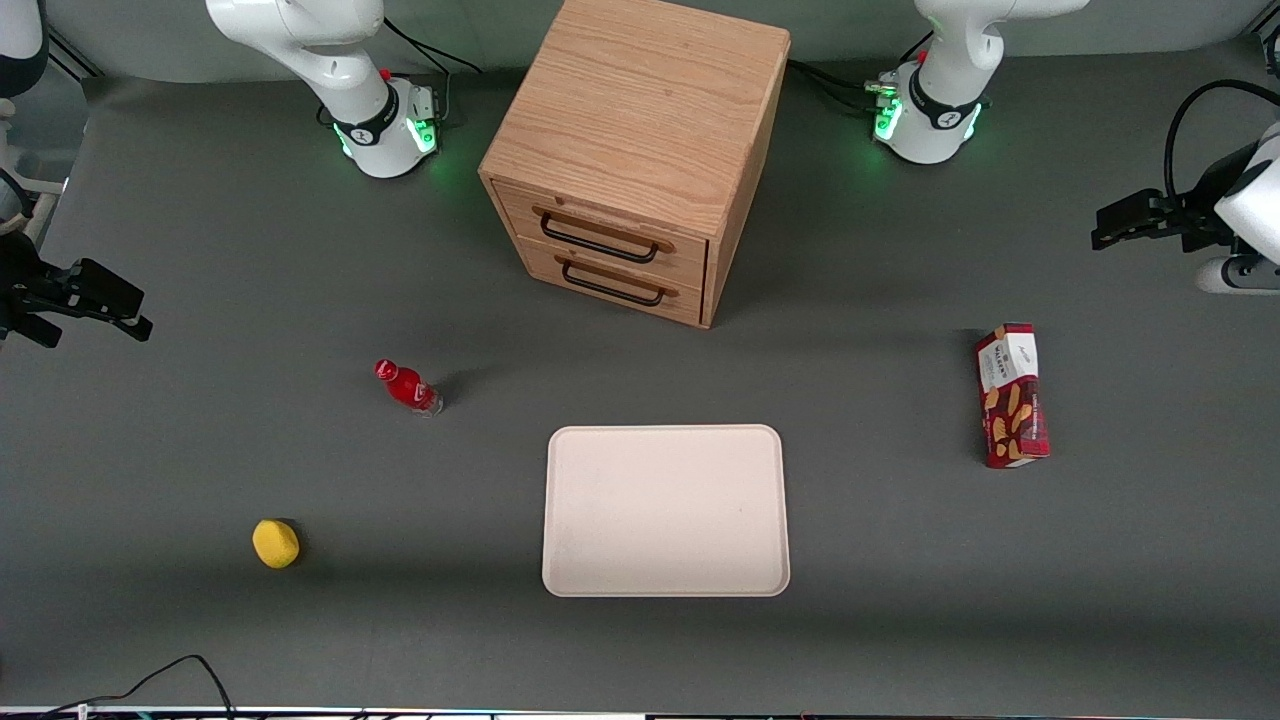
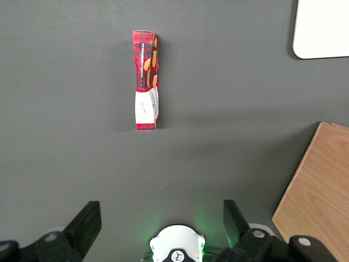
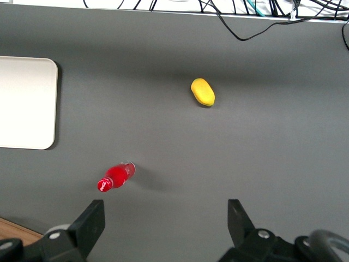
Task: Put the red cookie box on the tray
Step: 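Move the left gripper down toward the red shortbread box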
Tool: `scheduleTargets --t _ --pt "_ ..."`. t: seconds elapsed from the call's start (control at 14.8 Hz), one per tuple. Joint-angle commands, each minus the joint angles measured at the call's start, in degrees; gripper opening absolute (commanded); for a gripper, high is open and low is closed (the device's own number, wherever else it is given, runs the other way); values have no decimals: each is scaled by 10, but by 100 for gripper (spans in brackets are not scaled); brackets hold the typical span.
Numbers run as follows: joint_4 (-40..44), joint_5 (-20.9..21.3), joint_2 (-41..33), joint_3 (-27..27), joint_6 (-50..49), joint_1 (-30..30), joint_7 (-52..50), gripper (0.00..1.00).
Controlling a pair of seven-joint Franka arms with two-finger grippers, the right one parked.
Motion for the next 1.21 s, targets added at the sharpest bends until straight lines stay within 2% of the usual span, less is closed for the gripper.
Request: scheduleTargets --t 0.0,0.27,0.47,0.61,0.81,1.15 --pt "16 4 6 0 -3 -1 4 100" --pt "11 6 8 15 8 1 4 100" --pt "10 6 70 26 67 -1 12 100" --pt "6 6 123 33 118 1 56 100" --pt "-40 6 178 36 211 0 87 100" --pt "-158 6 190 43 365 2 125 100"
